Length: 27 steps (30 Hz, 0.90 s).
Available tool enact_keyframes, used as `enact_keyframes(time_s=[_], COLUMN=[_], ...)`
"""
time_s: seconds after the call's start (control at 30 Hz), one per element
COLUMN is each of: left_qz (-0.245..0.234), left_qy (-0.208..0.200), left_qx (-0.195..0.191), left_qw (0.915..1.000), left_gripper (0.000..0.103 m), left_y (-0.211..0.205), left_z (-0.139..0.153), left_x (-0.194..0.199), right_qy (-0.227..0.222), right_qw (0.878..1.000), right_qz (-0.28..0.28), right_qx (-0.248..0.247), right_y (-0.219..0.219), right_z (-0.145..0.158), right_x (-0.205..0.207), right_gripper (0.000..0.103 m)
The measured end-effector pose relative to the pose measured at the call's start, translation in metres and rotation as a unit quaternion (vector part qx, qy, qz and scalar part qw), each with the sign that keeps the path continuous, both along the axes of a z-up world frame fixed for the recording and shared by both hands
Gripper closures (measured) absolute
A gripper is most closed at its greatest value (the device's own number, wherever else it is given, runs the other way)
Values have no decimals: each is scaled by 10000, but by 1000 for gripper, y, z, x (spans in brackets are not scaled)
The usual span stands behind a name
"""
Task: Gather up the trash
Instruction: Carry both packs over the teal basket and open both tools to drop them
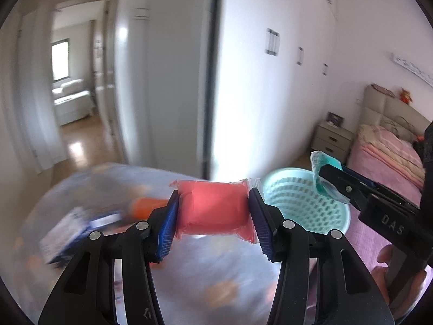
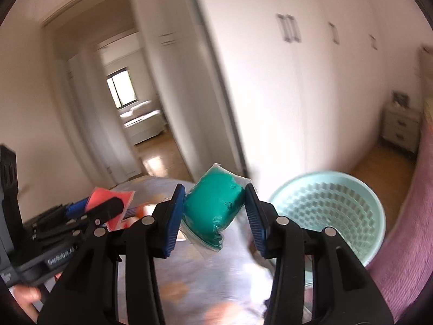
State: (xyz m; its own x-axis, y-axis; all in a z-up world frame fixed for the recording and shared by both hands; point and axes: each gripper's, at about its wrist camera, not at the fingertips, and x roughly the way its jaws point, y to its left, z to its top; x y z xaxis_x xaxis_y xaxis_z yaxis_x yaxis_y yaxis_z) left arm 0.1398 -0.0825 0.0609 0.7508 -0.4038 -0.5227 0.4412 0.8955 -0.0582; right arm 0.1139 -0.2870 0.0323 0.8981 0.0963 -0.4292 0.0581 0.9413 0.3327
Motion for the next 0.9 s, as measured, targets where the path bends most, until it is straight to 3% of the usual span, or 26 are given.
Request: enact_keyframes(time_s=[0.1, 0.33, 0.47, 0.9], left_qz=[-340, -849, -924, -1046], left_qy=[212, 809, 1025, 1285], left_qx=[-66, -371, -453, -351], left_qw=[9992, 9924, 9894, 9856], left_gripper=[54, 54, 54, 54], left_y=[-37, -101, -119, -171], left_z=[-12, -48, -66, -91], left_x=[13, 51, 69, 105], right_qy=[300, 904, 1117, 1511], right_qw=[9980, 9868, 9807, 9688], right_qz=[-282, -1064, -1342, -1669], right_qx=[474, 818, 879, 1033], right_y=[-42, -111, -141, -175], right_z=[-19, -59, -67, -89], right_x=[11, 27, 30, 43], right_gripper=[61, 61, 61, 58])
